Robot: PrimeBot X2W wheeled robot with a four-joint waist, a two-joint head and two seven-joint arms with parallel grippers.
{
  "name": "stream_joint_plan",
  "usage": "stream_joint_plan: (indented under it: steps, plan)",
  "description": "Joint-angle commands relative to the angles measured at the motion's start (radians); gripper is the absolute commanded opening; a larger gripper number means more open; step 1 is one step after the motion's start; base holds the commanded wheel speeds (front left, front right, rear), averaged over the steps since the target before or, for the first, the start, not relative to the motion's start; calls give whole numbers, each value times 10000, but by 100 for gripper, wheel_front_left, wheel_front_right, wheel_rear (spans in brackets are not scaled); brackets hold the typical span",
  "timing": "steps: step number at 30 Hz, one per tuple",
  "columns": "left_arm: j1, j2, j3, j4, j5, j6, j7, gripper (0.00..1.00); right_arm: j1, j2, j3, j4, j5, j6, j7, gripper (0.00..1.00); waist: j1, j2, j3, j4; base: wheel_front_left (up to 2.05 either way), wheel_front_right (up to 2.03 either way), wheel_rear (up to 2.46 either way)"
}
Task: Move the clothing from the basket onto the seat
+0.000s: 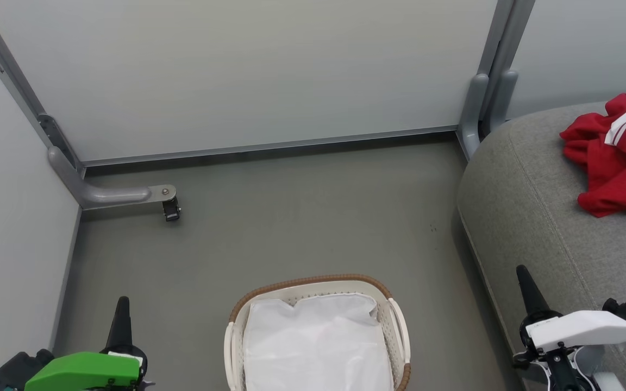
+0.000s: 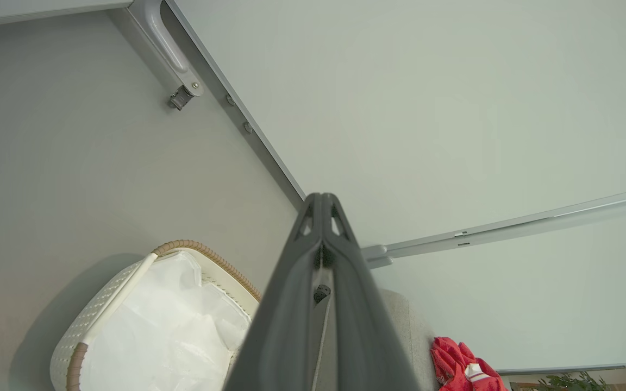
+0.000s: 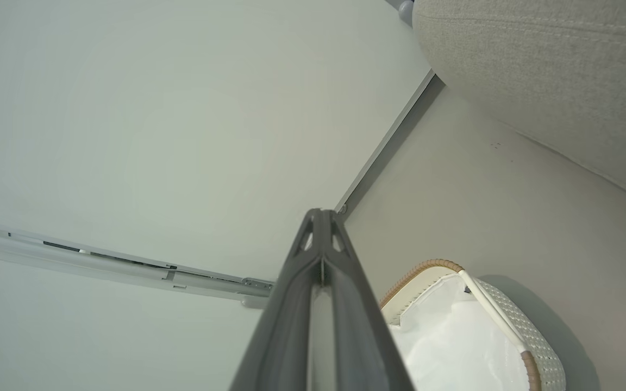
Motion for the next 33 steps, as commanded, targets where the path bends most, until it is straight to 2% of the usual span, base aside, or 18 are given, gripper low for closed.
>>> stream_joint_plan:
  steps: [1, 33]
  plan:
    - [-297, 32, 63, -123, -233, -67, 75, 0, -176, -83, -64, -140, 259, -5, 71, 0, 0, 0, 4, -2, 0, 0, 0]
    - [-864, 35, 430, -141, -2762, -303, 813, 0, -325, -76, -549, -313, 2966, -6, 829, 0, 0, 0, 102, -48, 0, 0, 0]
